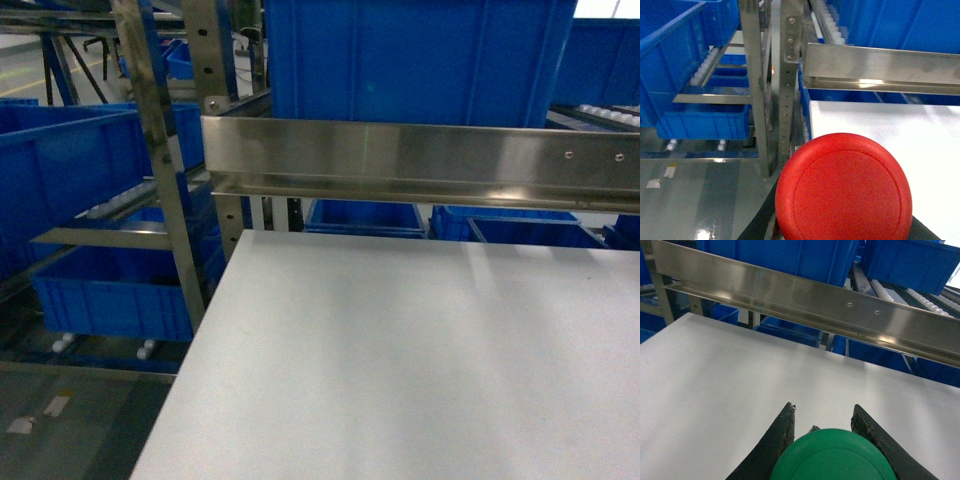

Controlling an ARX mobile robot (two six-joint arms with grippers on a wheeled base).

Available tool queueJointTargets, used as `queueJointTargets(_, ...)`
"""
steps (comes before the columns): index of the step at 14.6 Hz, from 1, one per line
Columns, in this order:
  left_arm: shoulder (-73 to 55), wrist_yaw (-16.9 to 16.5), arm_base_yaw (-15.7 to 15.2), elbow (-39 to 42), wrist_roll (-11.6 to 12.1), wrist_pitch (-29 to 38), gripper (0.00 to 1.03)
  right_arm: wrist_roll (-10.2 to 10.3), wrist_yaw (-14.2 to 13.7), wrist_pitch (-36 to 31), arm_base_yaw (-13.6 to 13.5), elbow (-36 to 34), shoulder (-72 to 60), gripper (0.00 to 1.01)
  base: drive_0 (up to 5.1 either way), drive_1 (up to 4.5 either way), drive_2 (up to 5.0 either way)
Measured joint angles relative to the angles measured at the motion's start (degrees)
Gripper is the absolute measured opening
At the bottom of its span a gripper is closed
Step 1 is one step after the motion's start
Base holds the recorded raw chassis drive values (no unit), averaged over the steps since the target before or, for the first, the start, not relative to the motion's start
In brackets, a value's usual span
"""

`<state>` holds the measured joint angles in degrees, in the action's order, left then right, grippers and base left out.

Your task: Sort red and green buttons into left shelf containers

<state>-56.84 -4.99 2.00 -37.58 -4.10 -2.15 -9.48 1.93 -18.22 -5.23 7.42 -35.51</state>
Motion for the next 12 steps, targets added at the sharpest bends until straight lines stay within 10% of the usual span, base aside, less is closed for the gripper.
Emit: queueJointTargets(12,-0.02,0.09,-0.11,0.0,0.0,0.02,0.24,0.0,-0.02,0.09,0.0,0.0,0.0,0.3,-4.9,2.42,2.4)
